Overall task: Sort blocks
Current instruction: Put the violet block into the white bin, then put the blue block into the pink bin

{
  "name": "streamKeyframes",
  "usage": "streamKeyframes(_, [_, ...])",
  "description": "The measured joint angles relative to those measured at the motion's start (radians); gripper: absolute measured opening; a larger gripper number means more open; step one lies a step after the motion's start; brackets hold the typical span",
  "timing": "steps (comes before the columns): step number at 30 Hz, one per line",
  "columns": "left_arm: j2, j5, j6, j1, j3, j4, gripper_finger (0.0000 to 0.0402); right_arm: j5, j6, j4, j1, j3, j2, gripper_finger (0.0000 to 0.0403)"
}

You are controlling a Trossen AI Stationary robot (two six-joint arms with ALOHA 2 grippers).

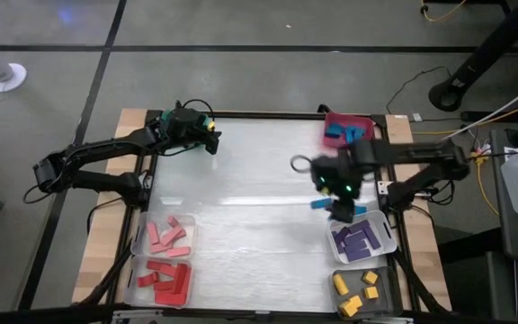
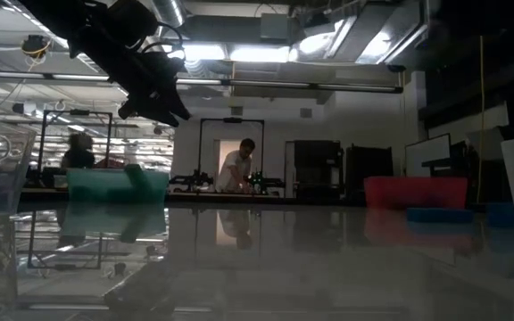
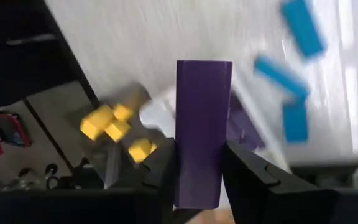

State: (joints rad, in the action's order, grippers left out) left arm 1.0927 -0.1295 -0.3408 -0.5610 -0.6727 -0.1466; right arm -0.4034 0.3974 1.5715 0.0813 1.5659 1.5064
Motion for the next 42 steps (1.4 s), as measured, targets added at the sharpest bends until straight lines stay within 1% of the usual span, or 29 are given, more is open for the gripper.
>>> streamKeyframes(3, [0.000, 0.000, 0.000, 0.000, 0.000, 0.000, 0.0159, 0.001, 0.112, -0.012, 0.077, -0.123, -0.068, 0.0110])
streamKeyframes(6, [0.000, 0.000, 0.000, 0.000, 0.000, 0.000, 0.0159, 0.001, 0.174, -0.017, 0.155, -0.213, -0.100, 0.0111])
streamKeyframes(11, [0.000, 0.000, 0.000, -0.001, 0.000, 0.000, 0.0159, 0.008, 0.180, -0.036, 0.259, -0.328, -0.100, 0.0111])
streamKeyframes(14, [0.000, 0.000, 0.000, -0.001, 0.000, 0.000, 0.0159, 0.028, 0.184, -0.040, 0.299, -0.392, -0.094, 0.0112])
streamKeyframes(16, [0.000, 0.000, 0.000, -0.001, 0.000, 0.000, 0.0159, 0.019, 0.210, -0.041, 0.311, -0.428, -0.095, 0.0119])
streamKeyframes(18, [0.000, 0.000, 0.000, -0.001, 0.000, 0.000, 0.0159, 0.010, 0.243, -0.041, 0.312, -0.457, -0.095, 0.0134])
streamKeyframes(21, [0.000, 0.000, 0.000, -0.001, 0.000, 0.000, 0.0159, -0.008, 0.253, -0.040, 0.312, -0.481, -0.095, 0.0167])
streamKeyframes(24, [0.000, 0.000, -0.001, -0.001, 0.000, 0.000, 0.0159, -0.008, 0.253, -0.043, 0.311, -0.486, -0.095, 0.0200])
streamKeyframes(27, [0.000, 0.000, -0.015, 0.000, 0.000, 0.000, 0.0159, -0.015, 0.252, -0.043, 0.311, -0.486, -0.095, 0.0222])
streamKeyframes(30, [0.000, 0.000, -0.041, 0.000, 0.000, 0.000, 0.0159, -0.033, 0.252, -0.044, 0.311, -0.486, -0.095, 0.0230])
streamKeyframes(35, [0.000, 0.000, -0.053, 0.000, 0.000, 0.000, 0.0159, -0.024, 0.249, -0.070, 0.284, -0.486, -0.095, 0.0232])
streamKeyframes(39, [0.001, 0.001, -0.044, 0.015, 0.001, 0.022, 0.0159, 0.016, 0.242, -0.155, 0.209, -0.486, -0.095, 0.0232])
streamKeyframes(42, [0.000, 0.065, 0.029, 0.047, 0.001, 0.101, 0.0159, 0.020, 0.202, -0.233, 0.141, -0.486, -0.095, 0.0232])
